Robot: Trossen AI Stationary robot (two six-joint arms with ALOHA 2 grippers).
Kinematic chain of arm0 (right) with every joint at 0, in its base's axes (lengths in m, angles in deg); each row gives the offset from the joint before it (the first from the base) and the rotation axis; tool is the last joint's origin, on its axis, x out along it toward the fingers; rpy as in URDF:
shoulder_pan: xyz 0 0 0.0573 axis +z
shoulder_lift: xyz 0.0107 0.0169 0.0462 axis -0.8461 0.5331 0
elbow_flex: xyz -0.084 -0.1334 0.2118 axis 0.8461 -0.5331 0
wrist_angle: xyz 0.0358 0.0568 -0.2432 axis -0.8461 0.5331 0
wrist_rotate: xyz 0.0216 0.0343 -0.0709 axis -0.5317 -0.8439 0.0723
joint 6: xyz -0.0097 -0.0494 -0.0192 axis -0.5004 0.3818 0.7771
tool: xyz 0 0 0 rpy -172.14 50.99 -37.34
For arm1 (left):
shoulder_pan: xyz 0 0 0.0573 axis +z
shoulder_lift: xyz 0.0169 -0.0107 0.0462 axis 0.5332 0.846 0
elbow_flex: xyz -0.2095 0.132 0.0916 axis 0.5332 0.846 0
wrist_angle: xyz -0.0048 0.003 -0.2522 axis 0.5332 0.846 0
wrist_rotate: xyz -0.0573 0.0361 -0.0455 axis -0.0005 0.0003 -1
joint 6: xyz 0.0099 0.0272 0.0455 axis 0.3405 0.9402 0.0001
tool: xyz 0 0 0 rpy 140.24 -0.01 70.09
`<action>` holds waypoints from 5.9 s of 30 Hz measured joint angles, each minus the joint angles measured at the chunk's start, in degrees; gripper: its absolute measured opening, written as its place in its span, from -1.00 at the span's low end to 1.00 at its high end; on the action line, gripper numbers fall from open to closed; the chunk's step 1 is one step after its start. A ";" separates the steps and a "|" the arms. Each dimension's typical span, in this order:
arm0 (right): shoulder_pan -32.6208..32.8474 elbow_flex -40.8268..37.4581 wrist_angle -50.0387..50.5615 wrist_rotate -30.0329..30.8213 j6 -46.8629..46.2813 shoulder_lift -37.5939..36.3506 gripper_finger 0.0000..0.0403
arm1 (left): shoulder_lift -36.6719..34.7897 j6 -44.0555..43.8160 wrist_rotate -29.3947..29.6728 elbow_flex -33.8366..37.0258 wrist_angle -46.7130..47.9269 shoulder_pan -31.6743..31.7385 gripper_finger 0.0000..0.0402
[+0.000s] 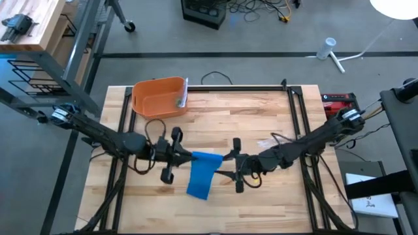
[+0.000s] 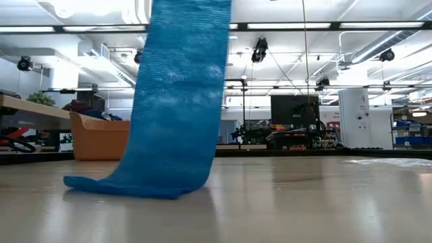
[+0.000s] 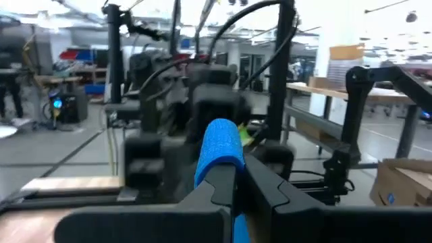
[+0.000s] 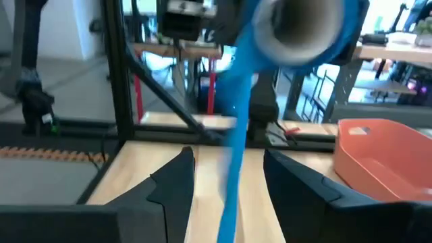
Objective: Roll bandage
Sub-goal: Roll the blue bandage
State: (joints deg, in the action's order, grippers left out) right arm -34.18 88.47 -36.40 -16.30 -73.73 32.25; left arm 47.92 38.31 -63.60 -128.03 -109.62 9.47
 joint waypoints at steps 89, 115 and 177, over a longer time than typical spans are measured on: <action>0.78 3.50 10.76 -1.49 -2.34 3.73 0.09 | 3.00 11.51 9.40 -4.94 -8.96 -4.05 -0.82; 1.53 3.53 10.75 3.03 -6.54 4.52 -0.40 | 2.55 22.44 6.49 -4.92 -15.96 -4.05 -0.81; 11.94 31.93 19.89 -11.36 -9.29 5.61 -1.00 | 12.60 12.47 8.52 7.13 -9.50 4.89 -1.00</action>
State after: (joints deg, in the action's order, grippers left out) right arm -22.24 120.39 -16.50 -27.66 -83.02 37.86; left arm 60.52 50.78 -55.07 -120.91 -119.12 14.36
